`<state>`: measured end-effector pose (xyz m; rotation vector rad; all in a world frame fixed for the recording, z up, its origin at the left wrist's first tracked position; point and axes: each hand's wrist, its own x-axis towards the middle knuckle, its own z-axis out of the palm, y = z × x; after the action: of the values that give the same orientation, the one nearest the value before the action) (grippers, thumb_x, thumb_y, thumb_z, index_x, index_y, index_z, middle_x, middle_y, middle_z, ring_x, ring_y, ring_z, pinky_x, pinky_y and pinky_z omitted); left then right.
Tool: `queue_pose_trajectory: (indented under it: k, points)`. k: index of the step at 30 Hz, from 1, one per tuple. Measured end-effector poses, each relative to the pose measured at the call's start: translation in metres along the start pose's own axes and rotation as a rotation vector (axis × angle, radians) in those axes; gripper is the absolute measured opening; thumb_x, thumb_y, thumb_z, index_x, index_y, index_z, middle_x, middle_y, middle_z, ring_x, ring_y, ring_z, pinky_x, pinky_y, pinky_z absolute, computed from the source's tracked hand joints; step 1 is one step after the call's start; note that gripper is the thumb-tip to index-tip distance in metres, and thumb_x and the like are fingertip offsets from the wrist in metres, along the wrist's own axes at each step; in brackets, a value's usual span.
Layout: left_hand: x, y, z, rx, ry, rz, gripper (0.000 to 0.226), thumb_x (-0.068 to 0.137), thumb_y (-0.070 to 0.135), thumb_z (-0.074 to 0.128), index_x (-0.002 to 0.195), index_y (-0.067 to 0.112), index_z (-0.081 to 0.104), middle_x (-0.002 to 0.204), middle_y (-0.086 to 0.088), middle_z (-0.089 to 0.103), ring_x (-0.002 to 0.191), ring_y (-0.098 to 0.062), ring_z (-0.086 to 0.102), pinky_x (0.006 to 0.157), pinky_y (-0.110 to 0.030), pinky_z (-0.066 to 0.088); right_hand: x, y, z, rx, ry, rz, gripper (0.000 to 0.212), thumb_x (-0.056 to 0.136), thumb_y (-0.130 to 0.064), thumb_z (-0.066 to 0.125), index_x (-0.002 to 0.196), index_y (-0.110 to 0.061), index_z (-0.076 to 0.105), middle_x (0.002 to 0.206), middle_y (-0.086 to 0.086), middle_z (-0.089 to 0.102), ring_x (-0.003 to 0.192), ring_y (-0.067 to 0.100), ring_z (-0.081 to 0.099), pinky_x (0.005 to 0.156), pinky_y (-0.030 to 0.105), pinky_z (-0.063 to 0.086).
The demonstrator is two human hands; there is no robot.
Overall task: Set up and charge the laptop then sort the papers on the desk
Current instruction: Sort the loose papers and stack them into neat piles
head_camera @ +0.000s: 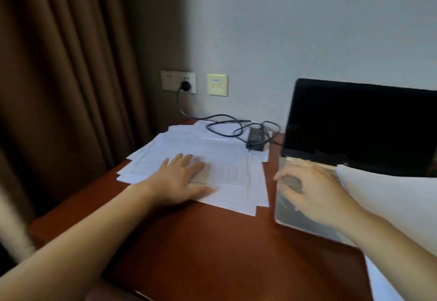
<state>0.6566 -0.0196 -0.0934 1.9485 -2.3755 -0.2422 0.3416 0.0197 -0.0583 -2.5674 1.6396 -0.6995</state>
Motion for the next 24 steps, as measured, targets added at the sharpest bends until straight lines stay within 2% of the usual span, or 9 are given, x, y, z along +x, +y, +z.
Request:
queue_pose_trajectory:
  k: [2, 4, 7, 11, 13, 18, 20, 22, 24]
  points:
    - [0.0, -0.014, -0.001, -0.007, -0.092, 0.009, 0.094, 0.081, 0.088, 0.038, 0.16, 0.043, 0.013, 0.17, 0.002, 0.006, 0.157, -0.021, 0.003, 0.127, -0.046, 0.002, 0.018, -0.019, 0.021, 0.026, -0.058, -0.072, 0.015, 0.093, -0.032, 0.06, 0.106, -0.033, 0.067, 0.11, -0.02, 0.056, 0.109, 0.003, 0.051, 0.096, 0.026, 0.042]
    - [0.005, -0.019, -0.004, -0.003, -0.095, 0.037, 0.094, 0.081, 0.089, 0.04, 0.16, 0.044, 0.015, 0.17, 0.003, 0.01, 0.156, -0.02, 0.009, 0.126, -0.043, 0.007, 0.035, -0.034, 0.041, 0.066, -0.134, -0.123, 0.023, 0.094, -0.037, 0.059, 0.115, -0.033, 0.065, 0.122, -0.018, 0.055, 0.121, 0.004, 0.047, 0.105, 0.027, 0.038]
    - [0.018, -0.017, -0.005, 0.025, 0.017, 0.122, 0.079, 0.088, 0.079, 0.046, 0.155, 0.039, 0.036, 0.16, 0.007, 0.038, 0.145, -0.017, 0.036, 0.118, -0.035, 0.027, 0.059, -0.047, 0.061, 0.055, -0.228, -0.151, 0.044, 0.094, -0.041, 0.059, 0.137, -0.031, 0.053, 0.141, -0.017, 0.043, 0.133, 0.003, 0.037, 0.106, 0.018, 0.028]
    - [0.027, -0.016, 0.001, 0.067, 0.182, 0.287, 0.056, 0.095, 0.07, 0.041, 0.125, 0.03, 0.065, 0.119, 0.008, 0.068, 0.107, -0.015, 0.061, 0.093, -0.037, 0.05, 0.081, -0.048, 0.079, -0.015, -0.294, -0.167, 0.053, 0.096, -0.047, 0.052, 0.145, -0.03, 0.044, 0.144, -0.014, 0.046, 0.13, 0.007, 0.043, 0.106, 0.027, 0.038]
    - [0.026, -0.017, 0.005, 0.126, 0.232, 0.355, 0.053, 0.094, 0.065, 0.033, 0.106, 0.026, 0.068, 0.098, 0.006, 0.068, 0.088, -0.016, 0.062, 0.078, -0.038, 0.051, 0.082, -0.046, 0.087, 0.001, -0.262, -0.158, 0.049, 0.097, -0.049, 0.05, 0.142, -0.03, 0.047, 0.14, -0.014, 0.05, 0.127, 0.009, 0.047, 0.103, 0.03, 0.041]
    - [0.027, -0.02, 0.007, 0.126, 0.386, 0.423, 0.036, 0.094, 0.04, 0.039, 0.09, 0.021, 0.07, 0.084, 0.002, 0.069, 0.075, -0.02, 0.06, 0.068, -0.04, 0.049, 0.079, -0.045, 0.095, -0.065, -0.147, -0.221, 0.034, 0.1, -0.04, 0.048, 0.127, -0.024, 0.058, 0.124, -0.009, 0.061, 0.114, 0.014, 0.053, 0.104, 0.032, 0.035]
    - [0.028, -0.023, 0.008, 0.089, 0.417, 0.429, 0.039, 0.097, 0.043, 0.038, 0.085, 0.022, 0.069, 0.08, 0.002, 0.068, 0.071, -0.019, 0.06, 0.065, -0.039, 0.049, 0.079, -0.044, 0.097, -0.066, -0.071, -0.234, 0.02, 0.099, -0.031, 0.051, 0.106, -0.02, 0.066, 0.102, -0.008, 0.066, 0.095, 0.017, 0.058, 0.094, 0.032, 0.042]
    - [0.028, -0.025, 0.008, 0.057, 0.437, 0.428, 0.043, 0.098, 0.047, 0.036, 0.084, 0.022, 0.068, 0.079, 0.004, 0.068, 0.071, -0.019, 0.06, 0.065, -0.038, 0.05, 0.079, -0.045, 0.097, -0.072, 0.031, -0.234, 0.019, 0.098, -0.024, 0.054, 0.083, -0.018, 0.064, 0.079, -0.008, 0.063, 0.075, 0.018, 0.055, 0.074, 0.032, 0.042]
    - [0.027, -0.026, 0.008, 0.029, 0.454, 0.426, 0.046, 0.098, 0.05, 0.036, 0.086, 0.023, 0.071, 0.081, 0.005, 0.07, 0.073, -0.019, 0.063, 0.065, -0.038, 0.051, 0.079, -0.046, 0.097, -0.075, 0.025, -0.209, 0.024, 0.101, -0.027, 0.048, 0.086, -0.018, 0.065, 0.082, -0.007, 0.064, 0.079, 0.018, 0.057, 0.068, 0.027, 0.031]
